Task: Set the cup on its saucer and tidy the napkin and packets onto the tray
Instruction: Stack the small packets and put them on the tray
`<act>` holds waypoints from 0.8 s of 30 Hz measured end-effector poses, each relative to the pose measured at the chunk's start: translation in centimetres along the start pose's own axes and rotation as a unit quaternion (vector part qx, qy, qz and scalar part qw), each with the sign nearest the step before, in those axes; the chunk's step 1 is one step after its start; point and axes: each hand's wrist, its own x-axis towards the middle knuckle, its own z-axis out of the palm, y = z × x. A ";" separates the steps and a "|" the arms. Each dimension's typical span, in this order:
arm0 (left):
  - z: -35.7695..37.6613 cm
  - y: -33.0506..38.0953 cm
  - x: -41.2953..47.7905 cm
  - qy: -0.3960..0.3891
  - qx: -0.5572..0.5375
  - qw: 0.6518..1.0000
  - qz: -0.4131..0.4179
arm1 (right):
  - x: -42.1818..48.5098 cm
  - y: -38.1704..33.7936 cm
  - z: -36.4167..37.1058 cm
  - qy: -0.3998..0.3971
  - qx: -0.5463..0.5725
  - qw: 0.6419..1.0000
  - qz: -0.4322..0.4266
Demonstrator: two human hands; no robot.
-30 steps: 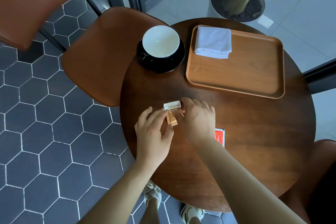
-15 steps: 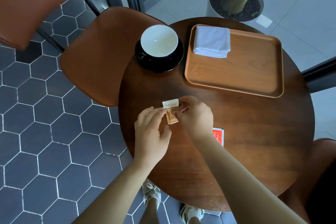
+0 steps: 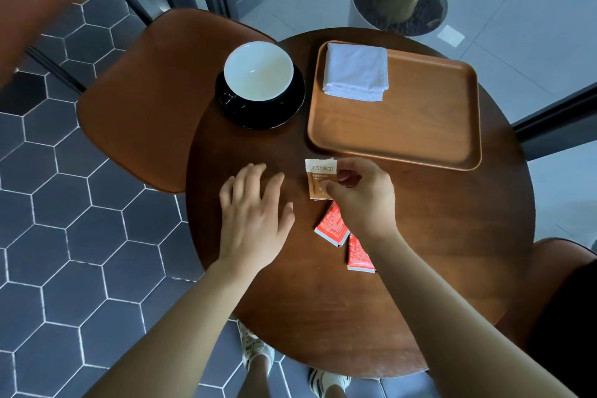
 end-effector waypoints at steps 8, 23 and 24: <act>1.5 1.1 2.4 -0.024 0.053 0.997 -0.058 | 1.7 0.1 -0.8 0.014 0.014 1.000 -0.009; 1.6 1.3 2.5 0.005 0.069 0.996 -0.057 | 9.7 -1.4 -2.5 0.010 0.118 0.985 0.128; 1.6 1.2 2.5 0.004 0.070 0.996 -0.057 | 10.0 -1.5 -2.4 0.006 0.117 0.984 0.136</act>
